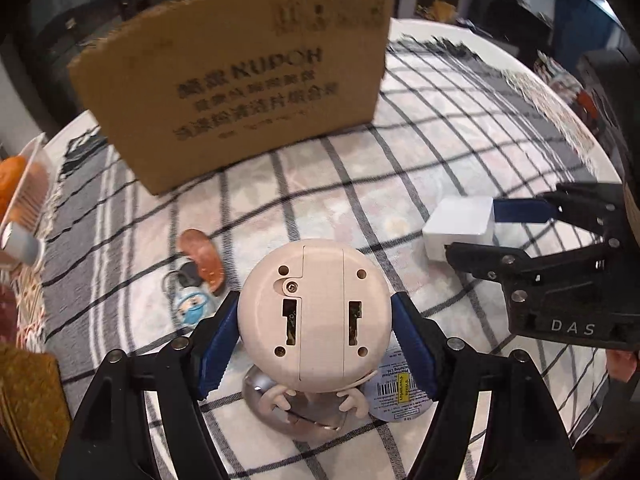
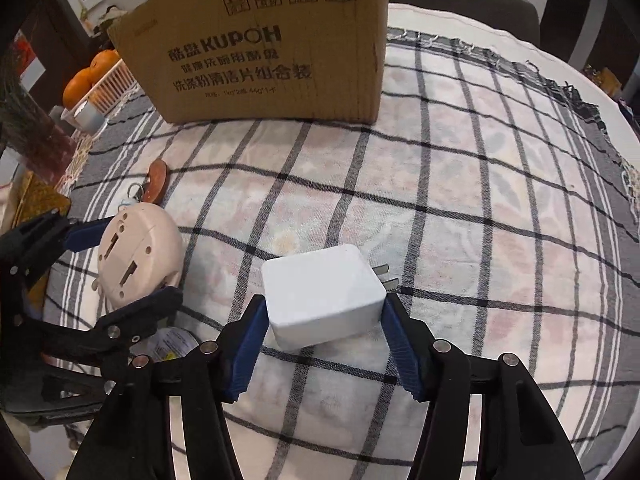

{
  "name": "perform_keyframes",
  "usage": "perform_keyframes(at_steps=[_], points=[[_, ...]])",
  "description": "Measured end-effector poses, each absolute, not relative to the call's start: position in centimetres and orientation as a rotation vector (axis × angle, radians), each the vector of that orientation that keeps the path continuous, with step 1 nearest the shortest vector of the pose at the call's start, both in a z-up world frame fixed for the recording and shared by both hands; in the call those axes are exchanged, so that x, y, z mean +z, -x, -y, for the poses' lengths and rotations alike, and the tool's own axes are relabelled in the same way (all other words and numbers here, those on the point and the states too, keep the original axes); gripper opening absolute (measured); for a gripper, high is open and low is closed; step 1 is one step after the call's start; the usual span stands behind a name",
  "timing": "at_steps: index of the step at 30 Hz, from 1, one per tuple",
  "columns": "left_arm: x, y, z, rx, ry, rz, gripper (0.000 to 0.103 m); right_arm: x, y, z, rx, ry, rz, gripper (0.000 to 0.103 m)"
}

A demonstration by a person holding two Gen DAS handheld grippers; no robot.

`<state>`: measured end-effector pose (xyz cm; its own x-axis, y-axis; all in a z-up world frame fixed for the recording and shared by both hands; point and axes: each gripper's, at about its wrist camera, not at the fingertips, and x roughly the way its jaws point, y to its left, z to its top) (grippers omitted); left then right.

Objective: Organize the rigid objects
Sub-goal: 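Lift the doll head with the left tool while the right tool carries the charger to the box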

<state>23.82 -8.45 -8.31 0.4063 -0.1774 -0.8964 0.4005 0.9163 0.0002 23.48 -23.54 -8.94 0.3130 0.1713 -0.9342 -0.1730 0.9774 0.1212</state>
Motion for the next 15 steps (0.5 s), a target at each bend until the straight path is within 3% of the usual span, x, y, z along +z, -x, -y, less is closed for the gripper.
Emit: perform_keyframes(at_steps=[15], points=[[-7.1,-23.0,7.1,-0.277,-0.149,-1.038,0.073,-7.8,-22.9,23.2,0.21,-0.02,-1.181,0.057]])
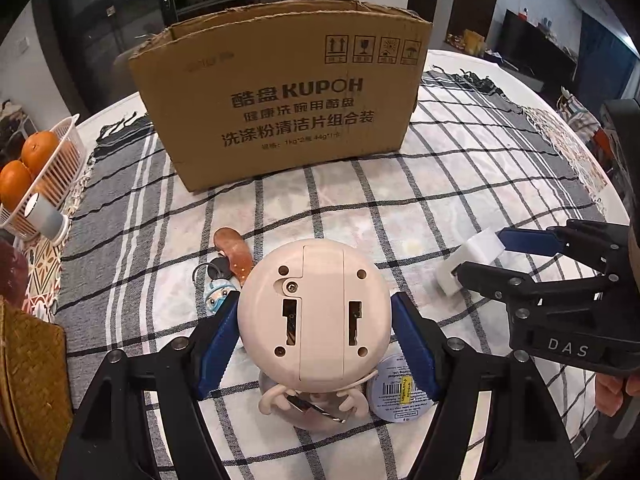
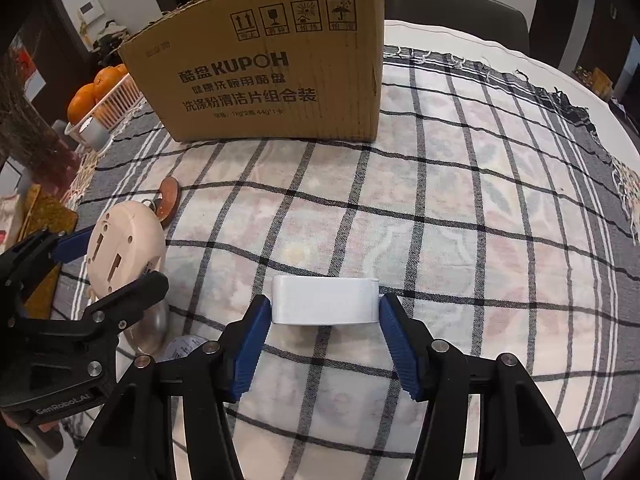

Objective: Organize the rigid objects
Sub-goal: 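Lift the doll head with the left tool while the right tool carries the charger to the box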

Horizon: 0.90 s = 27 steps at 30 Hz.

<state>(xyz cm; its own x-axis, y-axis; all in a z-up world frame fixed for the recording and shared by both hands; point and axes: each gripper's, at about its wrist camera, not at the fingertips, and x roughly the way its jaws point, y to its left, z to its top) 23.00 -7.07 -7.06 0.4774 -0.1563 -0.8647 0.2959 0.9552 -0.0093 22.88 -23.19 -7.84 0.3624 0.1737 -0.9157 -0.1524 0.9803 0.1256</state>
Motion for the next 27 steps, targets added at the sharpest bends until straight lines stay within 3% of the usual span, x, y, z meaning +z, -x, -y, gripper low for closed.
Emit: perform_keyframes(at_steps=[27], points=[[-5.0,-23.1,5.8,-0.242,-0.111,-0.97,0.073,-5.7,-22.4,22.2,0.19,0.007,-1.108,0.055]])
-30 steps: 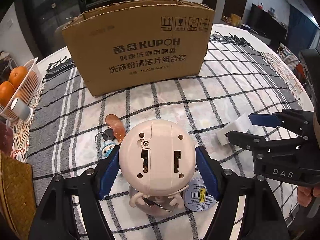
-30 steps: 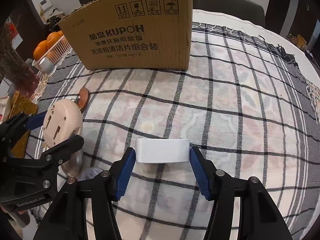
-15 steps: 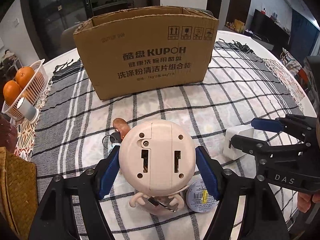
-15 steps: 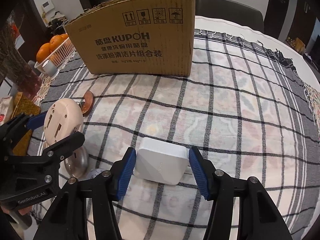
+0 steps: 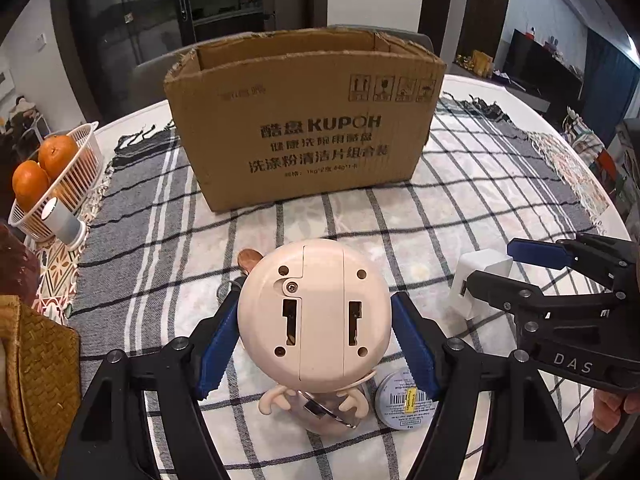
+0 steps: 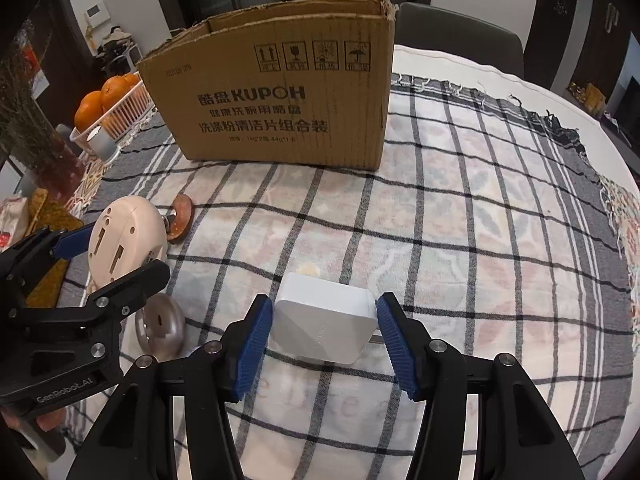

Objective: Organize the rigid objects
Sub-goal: 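Lift the doll head with the left tool while the right tool carries the charger to the box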

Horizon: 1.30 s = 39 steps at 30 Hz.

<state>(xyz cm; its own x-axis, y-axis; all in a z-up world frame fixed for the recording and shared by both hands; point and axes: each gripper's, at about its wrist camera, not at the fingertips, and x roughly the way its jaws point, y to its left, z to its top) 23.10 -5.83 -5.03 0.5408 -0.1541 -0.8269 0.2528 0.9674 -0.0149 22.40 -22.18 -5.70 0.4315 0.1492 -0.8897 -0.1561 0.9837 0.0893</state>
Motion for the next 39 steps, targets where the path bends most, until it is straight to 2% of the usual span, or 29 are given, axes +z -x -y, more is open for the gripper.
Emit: perform_keyframes(at_steps=[39], points=[[6.9,-28.6,2.7,-0.178,-0.091,-0.737,0.073,7.1,-27.7,19.2,0.182,0.037,-0.842,0.055]])
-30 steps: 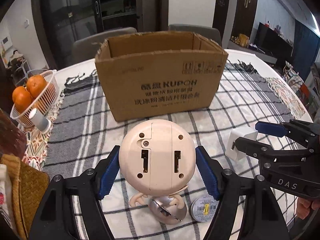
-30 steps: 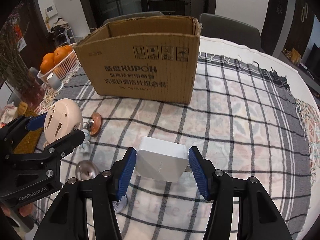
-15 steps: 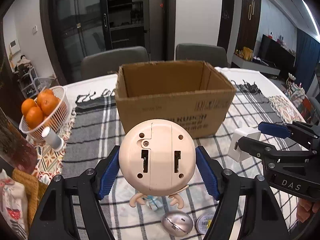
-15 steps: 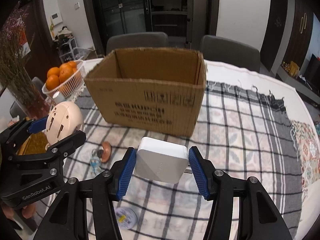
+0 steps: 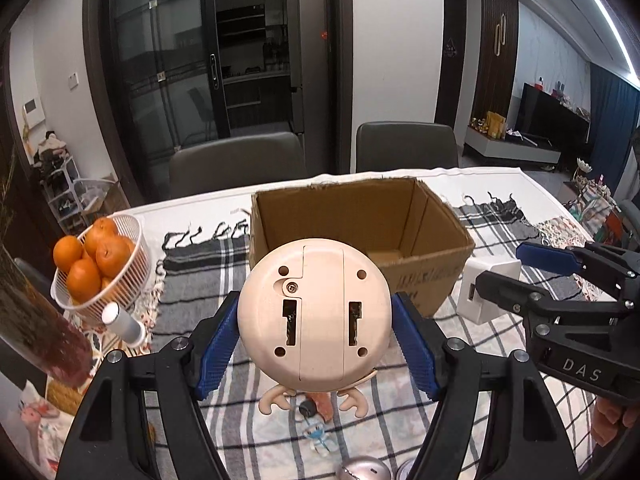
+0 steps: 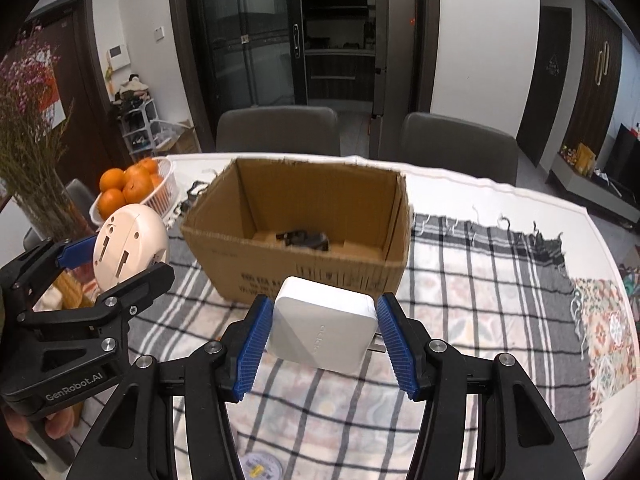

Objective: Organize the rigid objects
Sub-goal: 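Lift the doll head with the left tool while the right tool carries the charger to the box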

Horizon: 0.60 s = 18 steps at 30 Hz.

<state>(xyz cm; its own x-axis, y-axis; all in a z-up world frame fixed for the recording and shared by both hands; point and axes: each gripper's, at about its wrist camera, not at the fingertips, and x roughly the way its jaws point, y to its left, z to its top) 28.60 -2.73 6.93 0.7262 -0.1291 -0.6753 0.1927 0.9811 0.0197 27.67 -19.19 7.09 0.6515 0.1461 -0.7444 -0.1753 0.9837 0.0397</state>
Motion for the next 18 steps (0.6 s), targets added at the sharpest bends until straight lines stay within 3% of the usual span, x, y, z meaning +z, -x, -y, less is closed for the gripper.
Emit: perform_keyframes(at_steps=[18], points=[[10.5,-34.9,3.1,-0.236,-0.111,-0.771,0.073,11.4,-33.5,19.5,0.197,0.011,-0.775,0.055]])
